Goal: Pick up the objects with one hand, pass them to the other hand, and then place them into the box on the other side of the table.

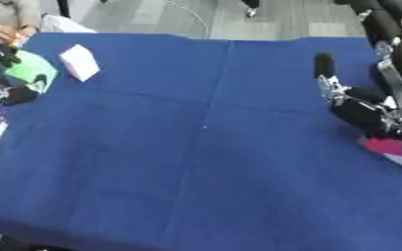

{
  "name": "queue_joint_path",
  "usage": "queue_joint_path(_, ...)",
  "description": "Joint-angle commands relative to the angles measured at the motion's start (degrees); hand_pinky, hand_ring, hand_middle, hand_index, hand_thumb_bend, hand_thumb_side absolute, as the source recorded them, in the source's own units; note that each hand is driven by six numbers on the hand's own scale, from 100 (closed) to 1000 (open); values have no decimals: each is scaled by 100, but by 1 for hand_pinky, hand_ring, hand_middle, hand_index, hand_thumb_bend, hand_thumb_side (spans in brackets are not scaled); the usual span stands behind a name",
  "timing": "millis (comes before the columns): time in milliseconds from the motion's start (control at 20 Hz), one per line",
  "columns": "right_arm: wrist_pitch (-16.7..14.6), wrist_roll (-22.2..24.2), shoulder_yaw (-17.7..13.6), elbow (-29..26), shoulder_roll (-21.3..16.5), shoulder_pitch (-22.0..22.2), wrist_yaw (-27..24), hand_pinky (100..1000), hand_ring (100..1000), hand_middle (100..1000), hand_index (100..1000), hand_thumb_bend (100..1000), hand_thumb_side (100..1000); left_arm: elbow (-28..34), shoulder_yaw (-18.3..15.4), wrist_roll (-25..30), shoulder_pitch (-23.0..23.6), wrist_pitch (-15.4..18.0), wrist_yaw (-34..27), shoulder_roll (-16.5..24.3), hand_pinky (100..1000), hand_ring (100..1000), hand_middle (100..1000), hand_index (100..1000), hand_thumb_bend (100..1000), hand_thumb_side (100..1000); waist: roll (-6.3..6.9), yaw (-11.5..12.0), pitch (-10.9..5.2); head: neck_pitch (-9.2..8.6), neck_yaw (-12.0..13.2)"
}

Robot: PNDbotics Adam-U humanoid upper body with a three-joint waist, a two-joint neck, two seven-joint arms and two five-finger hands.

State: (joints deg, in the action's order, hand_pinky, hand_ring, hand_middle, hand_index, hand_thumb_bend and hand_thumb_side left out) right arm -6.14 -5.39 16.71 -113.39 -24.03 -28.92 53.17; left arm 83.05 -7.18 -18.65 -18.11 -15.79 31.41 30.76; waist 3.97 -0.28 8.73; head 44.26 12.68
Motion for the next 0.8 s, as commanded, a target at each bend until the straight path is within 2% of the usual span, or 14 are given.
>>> queue_joint_path(50, 8, -25, -44, -120, -121, -107, -54, 696, 849, 800, 992, 100, 100, 675, 38, -84, -58, 10, -144, -114, 496, 282, 221, 438, 142, 100, -95, 16, -79, -15, -100)
queue_joint_path(250, -3, -16, -11, -120, -164, -159, -196, 696, 851, 803, 992, 100, 100, 1328, 411, 20, -164, 115, -371, -610, 483, 278, 218, 431, 164, 100, -158, 35, -81, -15, -274)
queue_joint_path(550, -20, 166, 55, -120, -200, -246, -248, 712, 863, 824, 1000, 100, 100, 1722, 1087, 525, -486, 656, -1057, -1415, 480, 282, 221, 429, 184, 100, -232, 63, -71, -15, -580)
queue_joint_path(600, -17, 218, 73, -120, -204, -267, -246, 720, 873, 840, 1000, 100, 100, 1718, 1198, 623, -547, 743, -1156, -1547, 480, 284, 221, 430, 310, 100, -242, 64, -69, -15, -642)
queue_joint_path(650, -14, 274, 91, -120, -210, -288, -238, 725, 877, 847, 1000, 100, 100, 1697, 1300, 719, -604, 827, -1261, -1671, 479, 284, 223, 430, 199, 100, -251, 65, -68, -15, -703)
queue_joint_path(800, -13, 424, 141, -120, -220, -337, -205, 743, 898, 880, 1000, 100, 100, 1577, 1521, 944, -769, 1053, -1536, -1972, 481, 287, 226, 431, 206, 100, -266, 74, -63, -15, -863)
